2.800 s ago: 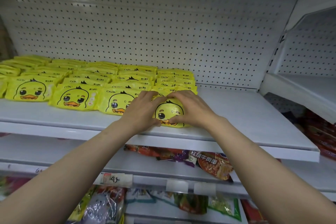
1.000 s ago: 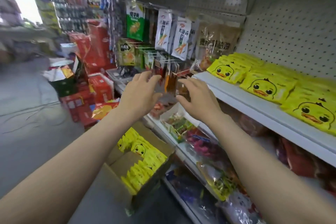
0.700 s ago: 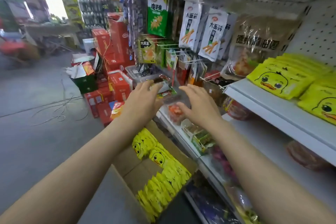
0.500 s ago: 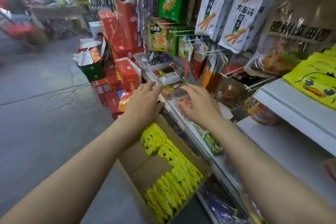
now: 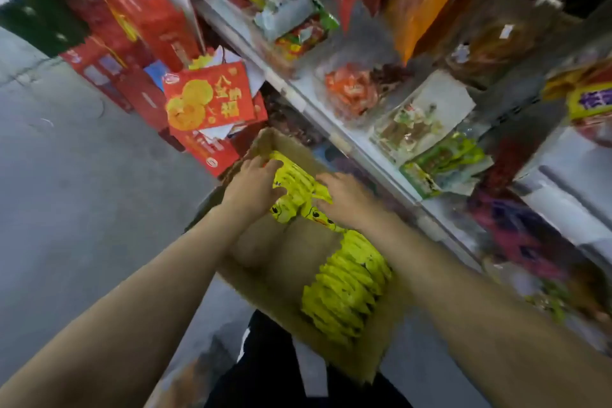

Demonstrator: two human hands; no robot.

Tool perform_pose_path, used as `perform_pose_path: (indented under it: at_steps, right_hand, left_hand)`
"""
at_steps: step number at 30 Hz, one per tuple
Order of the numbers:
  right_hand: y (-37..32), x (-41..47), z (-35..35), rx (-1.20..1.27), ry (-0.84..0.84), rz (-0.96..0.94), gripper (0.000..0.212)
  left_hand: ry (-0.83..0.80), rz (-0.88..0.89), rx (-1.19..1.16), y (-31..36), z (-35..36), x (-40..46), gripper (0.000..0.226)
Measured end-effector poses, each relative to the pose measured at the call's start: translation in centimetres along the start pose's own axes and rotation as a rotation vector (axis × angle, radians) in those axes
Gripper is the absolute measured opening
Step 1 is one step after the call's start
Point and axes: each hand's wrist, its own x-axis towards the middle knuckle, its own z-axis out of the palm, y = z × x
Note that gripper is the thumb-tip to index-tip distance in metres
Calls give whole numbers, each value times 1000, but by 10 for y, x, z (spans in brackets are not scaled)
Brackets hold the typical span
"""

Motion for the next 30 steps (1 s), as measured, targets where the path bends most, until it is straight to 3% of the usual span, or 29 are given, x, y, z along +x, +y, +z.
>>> perform_pose_path:
  at_steps: [3, 8, 11, 15, 19, 24, 30]
  right_hand:
    - [4, 32, 46, 35, -115, 117, 53]
    - [12, 87, 97, 113, -183, 209, 53]
    - [13, 117, 112, 179, -163, 223, 51]
    - [13, 146, 126, 210, -141, 254, 47]
    - [11, 155, 142, 180, -124, 286, 48]
    - [0, 161, 155, 204, -76, 343, 67]
    - [-6, 171, 161, 224, -98, 434, 26]
  left_hand:
    - [-171, -7, 7, -35, 43, 33, 62]
    - [-315, 41, 11, -74, 101, 77, 67]
    - [-317, 123, 110, -85, 129, 99, 70]
    - [-203, 169, 106, -94, 152, 110, 41]
    - [-95, 197, 236, -101, 162, 103, 29]
    - [-324, 139, 220, -113, 170, 83, 39]
    - [-512, 75, 135, -117, 155, 62, 37]
